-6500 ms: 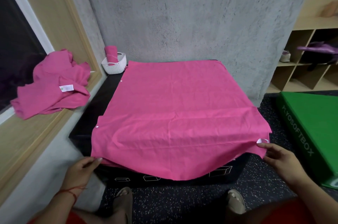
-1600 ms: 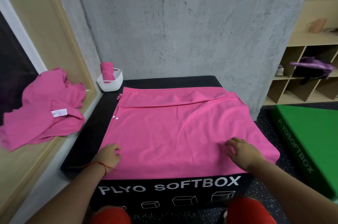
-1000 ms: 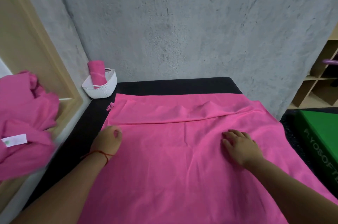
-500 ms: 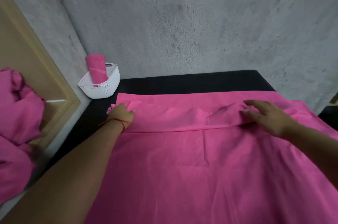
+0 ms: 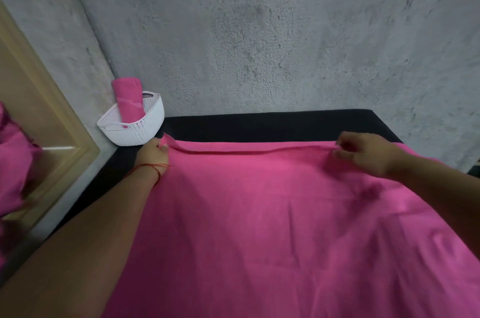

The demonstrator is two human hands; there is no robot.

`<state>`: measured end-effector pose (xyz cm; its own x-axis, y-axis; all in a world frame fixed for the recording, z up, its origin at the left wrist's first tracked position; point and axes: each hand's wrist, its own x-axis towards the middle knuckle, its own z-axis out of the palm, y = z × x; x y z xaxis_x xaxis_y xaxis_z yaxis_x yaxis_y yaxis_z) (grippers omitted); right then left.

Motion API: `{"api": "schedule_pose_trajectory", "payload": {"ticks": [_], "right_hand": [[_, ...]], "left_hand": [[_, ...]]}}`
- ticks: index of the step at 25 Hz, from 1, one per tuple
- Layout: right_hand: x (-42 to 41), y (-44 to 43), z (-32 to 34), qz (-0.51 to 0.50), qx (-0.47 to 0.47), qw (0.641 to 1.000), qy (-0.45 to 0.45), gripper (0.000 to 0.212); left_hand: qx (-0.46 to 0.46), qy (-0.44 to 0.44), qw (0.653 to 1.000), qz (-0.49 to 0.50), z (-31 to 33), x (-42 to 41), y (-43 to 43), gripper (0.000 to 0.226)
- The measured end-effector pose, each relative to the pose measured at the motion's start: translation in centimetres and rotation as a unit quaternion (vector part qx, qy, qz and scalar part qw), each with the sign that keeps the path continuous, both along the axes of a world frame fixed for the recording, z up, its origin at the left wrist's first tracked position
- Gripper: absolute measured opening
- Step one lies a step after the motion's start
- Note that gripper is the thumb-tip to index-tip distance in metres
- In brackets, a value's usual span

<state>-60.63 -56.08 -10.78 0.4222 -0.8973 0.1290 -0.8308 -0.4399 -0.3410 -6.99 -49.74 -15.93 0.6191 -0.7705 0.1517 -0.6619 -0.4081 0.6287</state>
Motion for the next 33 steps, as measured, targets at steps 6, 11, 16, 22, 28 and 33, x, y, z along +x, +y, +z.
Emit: {"api": "schedule_pose_trajectory", "payload": {"ticks": [6,11,16,22,28,33], "right_hand": [[-2.6,-3.5,-0.7,-0.069,0.031,0.991,0.106,0.020],[-2.9,-3.1,-7.6,-0.133,-0.135,0.982,0.015,0.016],[-3.8,-2.7,-8.4,-0.160,-0.129,0.978,0.030,0.024],[-4.8,1.8,-8.0,-0.167,-0.127,0.977,0.044,0.019],[-3.0,-0.9,-0.1,-0.129,-0.120,0.982,0.066,0.017],[-0.9,-2.1,-4.0,-0.140,-0.095,0.980,0.106,0.032]], "left_hand": [[0.018,-0.130,0.991,0.020,-1.4,0.7,-0.9,0.018],[0.006,-0.160,0.987,0.026,-3.1,1.4,-1.0,0.023],[0.035,-0.203,0.979,0.000,-3.4,1.2,-0.5,0.032],[0.044,-0.214,0.976,-0.021,-3.5,0.0,2.3,0.030],[-0.045,-0.182,0.982,-0.013,3.0,1.7,1.4,0.026],[0.079,-0.203,0.976,0.014,-2.0,2.8,1.7,0.027]]}}
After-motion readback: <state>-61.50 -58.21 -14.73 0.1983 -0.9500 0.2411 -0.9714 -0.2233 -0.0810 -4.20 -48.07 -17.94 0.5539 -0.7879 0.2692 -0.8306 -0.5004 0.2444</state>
